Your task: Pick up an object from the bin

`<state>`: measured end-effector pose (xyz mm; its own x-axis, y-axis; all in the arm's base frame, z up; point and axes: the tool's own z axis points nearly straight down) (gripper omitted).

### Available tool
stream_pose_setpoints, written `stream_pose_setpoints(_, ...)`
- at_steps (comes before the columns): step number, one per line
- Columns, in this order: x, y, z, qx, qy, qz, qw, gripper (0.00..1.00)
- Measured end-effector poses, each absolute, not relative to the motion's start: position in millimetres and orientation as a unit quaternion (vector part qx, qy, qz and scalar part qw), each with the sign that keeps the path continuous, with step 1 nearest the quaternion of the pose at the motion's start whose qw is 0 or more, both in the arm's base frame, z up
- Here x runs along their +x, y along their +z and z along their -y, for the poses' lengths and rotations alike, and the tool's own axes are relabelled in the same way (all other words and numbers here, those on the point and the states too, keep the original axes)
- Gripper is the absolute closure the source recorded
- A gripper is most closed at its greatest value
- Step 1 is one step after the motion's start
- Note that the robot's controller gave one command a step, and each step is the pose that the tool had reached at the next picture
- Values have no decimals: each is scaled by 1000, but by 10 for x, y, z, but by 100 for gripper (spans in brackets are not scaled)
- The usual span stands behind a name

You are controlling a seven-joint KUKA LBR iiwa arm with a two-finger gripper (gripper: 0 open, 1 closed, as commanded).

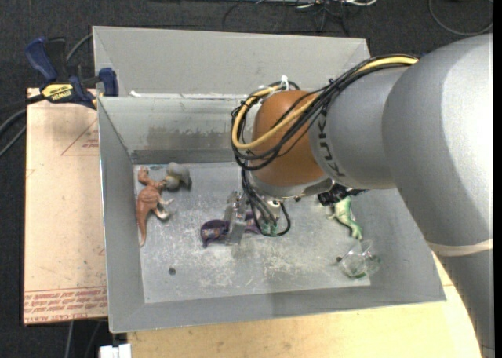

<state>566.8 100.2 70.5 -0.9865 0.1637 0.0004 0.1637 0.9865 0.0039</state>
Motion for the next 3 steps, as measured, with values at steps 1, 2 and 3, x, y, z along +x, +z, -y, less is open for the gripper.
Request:
stream_pose_setpoints(1, 5668, 705, -1001, -82, -2, 997, 0, 100)
stream_pose_setpoints(2, 5664, 721, -1001, -82, -2, 997, 0, 100)
stream_pose_setpoints(3, 5647, 810, -996, -82, -1, 997, 4, 100)
